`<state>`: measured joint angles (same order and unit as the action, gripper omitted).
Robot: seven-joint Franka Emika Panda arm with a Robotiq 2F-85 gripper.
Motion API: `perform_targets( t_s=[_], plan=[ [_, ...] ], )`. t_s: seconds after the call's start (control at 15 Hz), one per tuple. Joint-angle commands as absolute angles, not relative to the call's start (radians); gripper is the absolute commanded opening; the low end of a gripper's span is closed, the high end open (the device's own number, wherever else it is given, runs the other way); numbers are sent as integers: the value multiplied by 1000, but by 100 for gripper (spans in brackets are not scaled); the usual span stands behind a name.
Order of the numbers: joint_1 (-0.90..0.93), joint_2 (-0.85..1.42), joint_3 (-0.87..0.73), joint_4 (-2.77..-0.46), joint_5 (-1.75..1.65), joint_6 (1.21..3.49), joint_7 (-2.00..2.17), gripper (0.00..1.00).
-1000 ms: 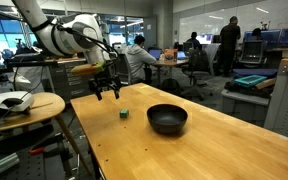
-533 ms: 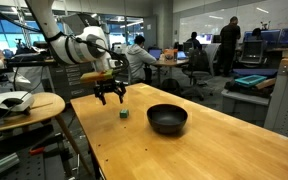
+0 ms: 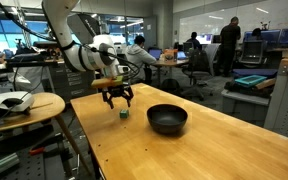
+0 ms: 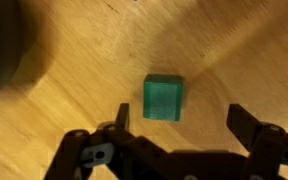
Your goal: Pick the block and put it in the bowl
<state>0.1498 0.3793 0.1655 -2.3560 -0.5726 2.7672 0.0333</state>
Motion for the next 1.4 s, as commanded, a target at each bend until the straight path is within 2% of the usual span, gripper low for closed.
perform_targets(
  t_s=[0.0, 0.33, 0.73, 0.8, 0.93, 1.13, 1.33],
  plan=[
    [149, 427, 140, -2315, -601, 2799, 28, 100],
    [195, 452, 70, -2304, -551, 2820, -19, 100],
    [179, 466, 75, -2297, -494, 2822, -76, 100],
    [179, 467, 74, -2297, -484, 2822, -85, 80],
    [178, 464, 75, -2300, -471, 2816, -105, 68],
    [174, 461, 76, -2303, -453, 2815, -128, 42],
    [174, 457, 72, -2306, -450, 2815, -139, 20]
  ],
)
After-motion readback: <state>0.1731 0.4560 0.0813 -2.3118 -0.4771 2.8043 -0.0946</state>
